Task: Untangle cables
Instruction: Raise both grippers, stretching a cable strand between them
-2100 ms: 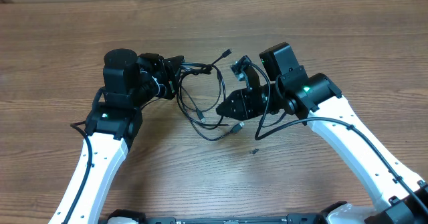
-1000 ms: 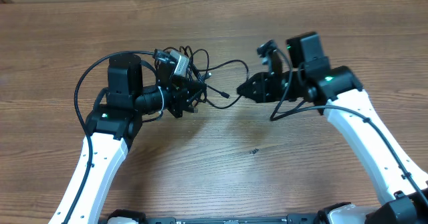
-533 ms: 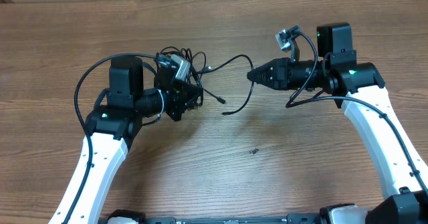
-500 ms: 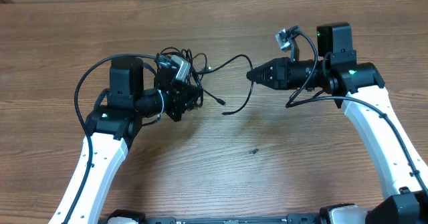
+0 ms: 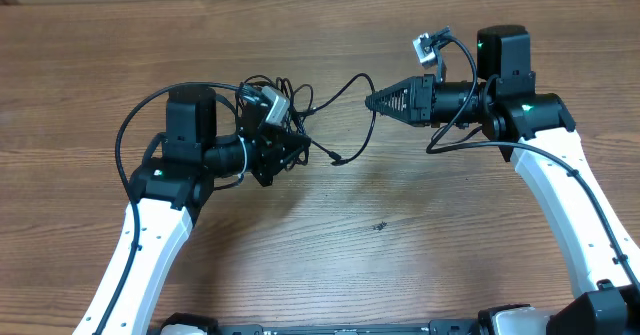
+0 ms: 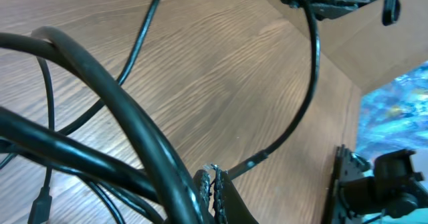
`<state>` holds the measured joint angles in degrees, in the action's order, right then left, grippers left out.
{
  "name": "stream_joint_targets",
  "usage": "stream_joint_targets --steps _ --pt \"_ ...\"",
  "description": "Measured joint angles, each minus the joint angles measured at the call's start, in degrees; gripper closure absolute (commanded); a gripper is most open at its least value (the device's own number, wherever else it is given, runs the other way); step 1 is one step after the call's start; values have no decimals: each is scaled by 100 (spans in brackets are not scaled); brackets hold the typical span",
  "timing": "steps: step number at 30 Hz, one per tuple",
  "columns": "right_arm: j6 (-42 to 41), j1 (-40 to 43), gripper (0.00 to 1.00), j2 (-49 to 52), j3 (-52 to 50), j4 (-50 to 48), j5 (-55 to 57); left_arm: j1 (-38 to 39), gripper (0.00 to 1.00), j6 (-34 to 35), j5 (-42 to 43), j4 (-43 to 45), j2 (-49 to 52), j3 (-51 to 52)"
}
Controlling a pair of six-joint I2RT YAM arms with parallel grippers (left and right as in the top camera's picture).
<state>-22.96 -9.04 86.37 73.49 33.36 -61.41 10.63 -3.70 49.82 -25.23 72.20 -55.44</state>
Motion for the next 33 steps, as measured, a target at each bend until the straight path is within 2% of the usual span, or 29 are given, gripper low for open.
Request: stream_joint_targets --steps 4,10,14,24,33 --pt "-282 -28 96 0 0 -186 -4 190 96 332 66 203 0 0" --pt "-673 -146 96 0 2 -271 87 365 96 1121 358 1047 0 2" --pt "-966 -157 96 0 2 -509 94 365 96 1495 466 1178 0 2" --pt "-1884 -155 96 0 7 -1556 162 365 96 1790 564 1207 0 2" --pt "-2953 -155 96 0 11 -1792 234 365 96 2588 457 1923 0 2"
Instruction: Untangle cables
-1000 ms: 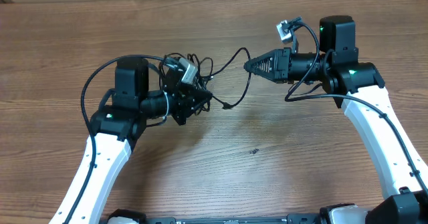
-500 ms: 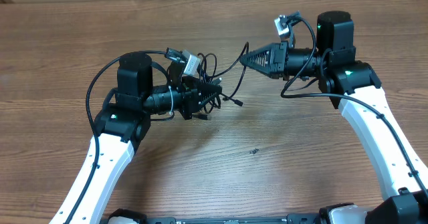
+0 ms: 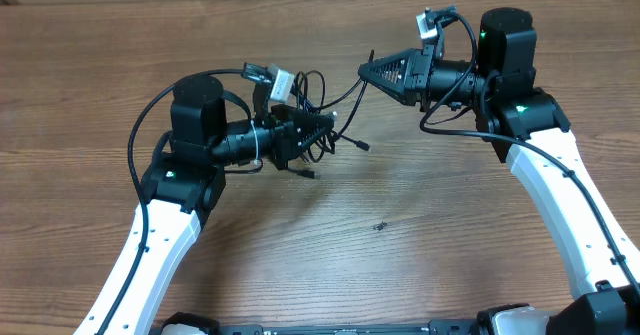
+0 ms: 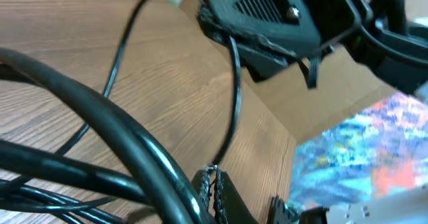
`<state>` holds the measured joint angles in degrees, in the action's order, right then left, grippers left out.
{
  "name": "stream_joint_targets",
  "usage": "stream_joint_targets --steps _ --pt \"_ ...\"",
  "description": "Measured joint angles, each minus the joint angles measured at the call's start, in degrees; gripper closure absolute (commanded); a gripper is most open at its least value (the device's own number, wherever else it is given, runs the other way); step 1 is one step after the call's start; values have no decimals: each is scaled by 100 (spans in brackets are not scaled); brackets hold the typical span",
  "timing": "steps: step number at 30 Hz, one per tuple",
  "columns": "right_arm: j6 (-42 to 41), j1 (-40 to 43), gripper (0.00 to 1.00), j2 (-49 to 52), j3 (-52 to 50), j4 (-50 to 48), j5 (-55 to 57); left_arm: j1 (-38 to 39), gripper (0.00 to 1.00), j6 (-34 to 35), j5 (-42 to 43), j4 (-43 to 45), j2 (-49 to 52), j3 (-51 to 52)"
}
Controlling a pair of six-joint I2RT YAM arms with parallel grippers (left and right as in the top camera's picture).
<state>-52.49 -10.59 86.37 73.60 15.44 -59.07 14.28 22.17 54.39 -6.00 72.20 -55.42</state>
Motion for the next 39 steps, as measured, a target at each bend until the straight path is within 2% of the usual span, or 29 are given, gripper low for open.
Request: stream_joint_targets --steps 10,26,29,34,39 --pt "-787 -13 96 0 0 -2 15 0 96 385 -280 127 0 0" --pt "-802 -262 96 0 11 317 210 74 96 1832 144 2138 0 2" --pt "-813 -245 96 0 11 37 234 74 96 1882 264 1768 0 -2" --pt "-1207 -17 96 0 22 -586 149 74 96 1545 299 1010 0 -2" --pt "-1716 153 96 0 24 -1058 37 74 96 1220 103 660 0 -2"
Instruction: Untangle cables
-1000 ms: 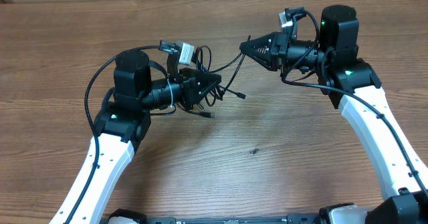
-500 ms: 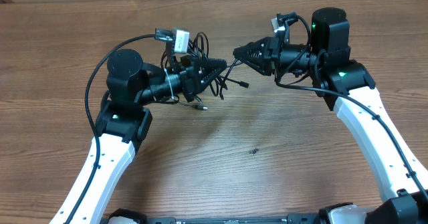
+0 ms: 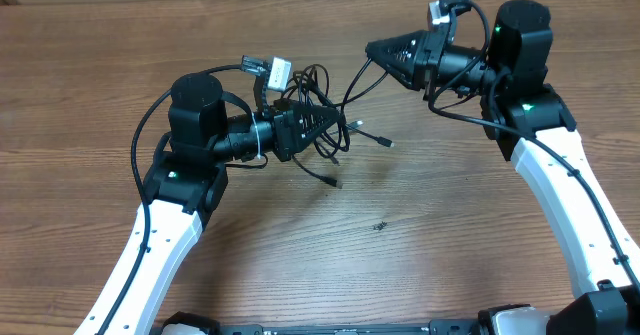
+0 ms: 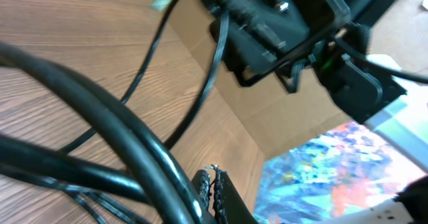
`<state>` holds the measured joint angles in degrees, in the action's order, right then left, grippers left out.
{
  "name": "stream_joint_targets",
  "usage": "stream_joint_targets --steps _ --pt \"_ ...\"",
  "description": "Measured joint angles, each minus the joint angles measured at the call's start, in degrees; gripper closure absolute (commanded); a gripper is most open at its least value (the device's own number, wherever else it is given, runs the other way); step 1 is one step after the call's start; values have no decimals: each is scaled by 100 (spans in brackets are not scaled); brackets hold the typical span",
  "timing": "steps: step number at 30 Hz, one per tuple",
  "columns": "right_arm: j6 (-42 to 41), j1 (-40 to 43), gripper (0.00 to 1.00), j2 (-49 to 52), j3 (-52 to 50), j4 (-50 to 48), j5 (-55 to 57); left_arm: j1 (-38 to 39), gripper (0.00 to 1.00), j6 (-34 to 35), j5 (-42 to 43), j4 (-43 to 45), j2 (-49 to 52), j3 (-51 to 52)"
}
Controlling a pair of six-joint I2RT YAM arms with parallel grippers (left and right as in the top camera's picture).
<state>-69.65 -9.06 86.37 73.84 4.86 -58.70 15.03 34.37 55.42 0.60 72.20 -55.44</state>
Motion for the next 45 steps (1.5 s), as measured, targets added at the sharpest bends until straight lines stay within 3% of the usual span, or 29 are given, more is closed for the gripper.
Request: stream_joint_targets --steps 7,13,27,32,35,36,45 --pt "-308 2 96 0 0 -11 -50 131 96 9 -186 411 0 0" --pt "-385 2 96 2 -2 129 -48 417 96 446 -581 719 0 0" --pt "-72 -79 95 0 0 638 -92 638 96 1034 -1038 1530 0 0" --pt "531 -249 43 0 11 964 -103 638 96 1123 -1154 1849 0 0" --pt "1130 -317 4 2 35 1421 -114 638 96 1268 -1178 2343 0 4" --pt "1263 -328 0 0 35 1491 -107 638 96 1333 -1187 2520 0 4" --pt "1843 -208 0 0 37 1652 -76 544 96 1526 -1189 2688 0 4"
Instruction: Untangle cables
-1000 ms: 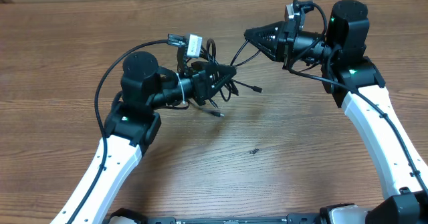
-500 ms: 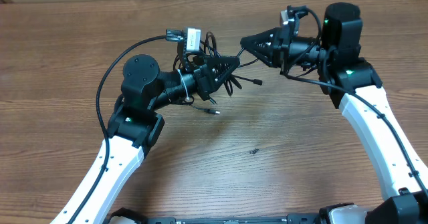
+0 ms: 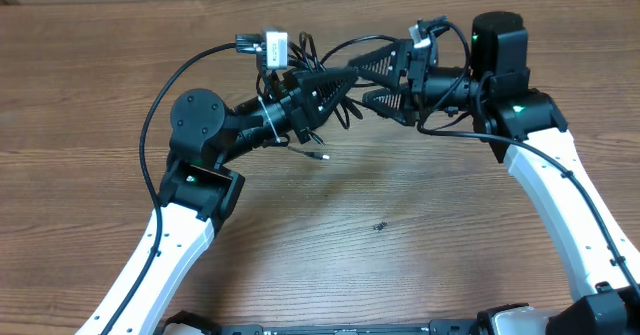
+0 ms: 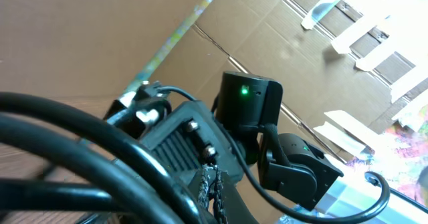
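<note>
A bundle of black cables (image 3: 303,87) hangs lifted above the table, with my left gripper (image 3: 335,79) shut on it. One loose plug end (image 3: 320,157) dangles below. In the left wrist view thick cables (image 4: 80,134) cross the foreground beside the left gripper (image 4: 212,184), whose toothed pads are pressed together. My right gripper (image 3: 362,75) is open, one finger above and one below the left gripper's tip. It holds nothing. The right gripper's body (image 4: 180,140) fills the middle of the left wrist view.
The wooden table (image 3: 400,245) lies below both arms, with a small dark speck (image 3: 378,225) on it. A cardboard wall (image 4: 100,30) stands behind. The right arm's own cable (image 3: 450,125) loops under its wrist.
My right gripper has let go of the thin cable, opened and come left until its fingers flank the left gripper's tip. The left arm has lifted the bundle higher and further right.
At first my left gripper held the bundle low over the table, and the right gripper was shut on a thin strand stretched to the right. Over the following moments both were higher, with loose ends dangling. Now the right gripper is open at the bundle.
</note>
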`<state>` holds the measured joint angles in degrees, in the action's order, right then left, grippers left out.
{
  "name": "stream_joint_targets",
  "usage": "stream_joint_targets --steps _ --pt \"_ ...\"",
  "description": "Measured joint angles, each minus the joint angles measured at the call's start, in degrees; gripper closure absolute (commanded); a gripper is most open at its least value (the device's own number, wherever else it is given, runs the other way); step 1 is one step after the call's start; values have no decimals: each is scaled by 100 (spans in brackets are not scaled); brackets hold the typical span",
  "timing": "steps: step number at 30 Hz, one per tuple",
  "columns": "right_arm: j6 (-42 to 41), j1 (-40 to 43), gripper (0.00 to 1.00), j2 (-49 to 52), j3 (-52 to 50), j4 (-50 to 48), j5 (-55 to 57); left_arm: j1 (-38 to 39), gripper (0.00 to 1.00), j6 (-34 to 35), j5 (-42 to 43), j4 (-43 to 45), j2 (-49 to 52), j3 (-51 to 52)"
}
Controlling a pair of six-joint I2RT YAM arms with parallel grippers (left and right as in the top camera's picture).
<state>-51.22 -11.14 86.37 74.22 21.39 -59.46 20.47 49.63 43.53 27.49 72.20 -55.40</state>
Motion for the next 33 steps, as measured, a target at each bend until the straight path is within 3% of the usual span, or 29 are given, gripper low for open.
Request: stream_joint_targets --steps 15,20,24,33 --pt "262 144 0 2 0 31 9 -981 96 262 -31 -24 0 0" --pt "844 146 0 2 0 20 11 -1088 96 702 -313 17 0 0" --pt "1338 144 0 2 0 -37 125 -1102 96 590 -157 291 0 0" --pt "654 140 0 2 0 -710 579 -1110 96 240 553 334 0 0"
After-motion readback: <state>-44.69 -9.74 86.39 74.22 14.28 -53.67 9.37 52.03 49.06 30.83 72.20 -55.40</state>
